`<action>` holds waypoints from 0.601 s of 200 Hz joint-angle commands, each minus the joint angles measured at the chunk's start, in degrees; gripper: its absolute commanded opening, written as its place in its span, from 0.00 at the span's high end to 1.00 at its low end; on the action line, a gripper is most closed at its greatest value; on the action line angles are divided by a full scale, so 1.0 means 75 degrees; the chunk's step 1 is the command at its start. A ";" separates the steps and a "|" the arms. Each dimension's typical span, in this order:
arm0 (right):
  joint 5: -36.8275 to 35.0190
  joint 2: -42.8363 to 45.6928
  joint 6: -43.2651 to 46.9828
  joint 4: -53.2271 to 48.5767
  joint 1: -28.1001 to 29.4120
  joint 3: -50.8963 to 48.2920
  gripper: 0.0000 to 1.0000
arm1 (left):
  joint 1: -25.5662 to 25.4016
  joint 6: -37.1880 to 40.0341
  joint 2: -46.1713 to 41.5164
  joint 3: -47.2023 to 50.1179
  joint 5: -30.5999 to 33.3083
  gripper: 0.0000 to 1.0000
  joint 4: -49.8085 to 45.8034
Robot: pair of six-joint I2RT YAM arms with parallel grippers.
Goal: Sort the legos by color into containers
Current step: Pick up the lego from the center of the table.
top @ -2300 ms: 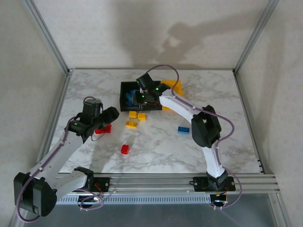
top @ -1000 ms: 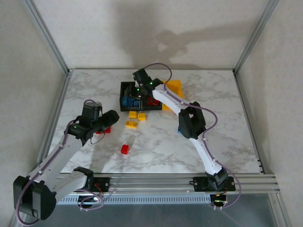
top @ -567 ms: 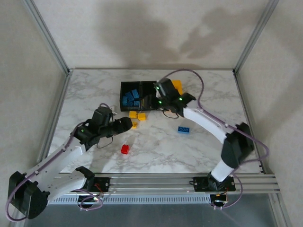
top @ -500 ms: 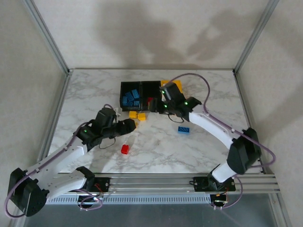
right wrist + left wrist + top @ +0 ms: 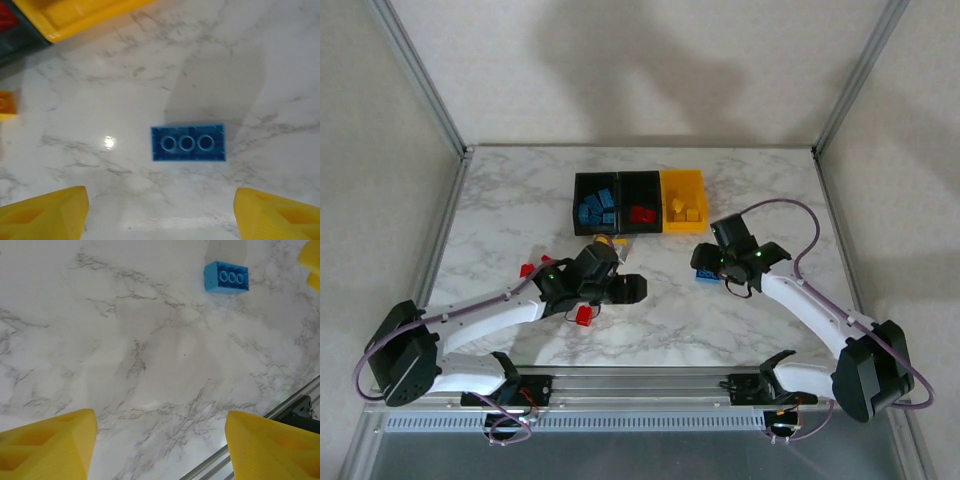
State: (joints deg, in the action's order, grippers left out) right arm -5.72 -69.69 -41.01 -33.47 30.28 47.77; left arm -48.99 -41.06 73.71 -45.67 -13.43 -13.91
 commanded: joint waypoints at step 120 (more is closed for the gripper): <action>0.1194 -0.0942 -0.5091 0.0295 -0.0758 -0.0315 0.15 | -0.0150 -0.0042 0.0418 -0.0215 0.0642 0.33 0.0154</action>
State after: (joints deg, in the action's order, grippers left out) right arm 0.21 -71.33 -70.96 -25.69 25.74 40.03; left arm -49.74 -41.12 75.90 -46.44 -10.33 -13.06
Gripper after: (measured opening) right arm 0.851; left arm 0.672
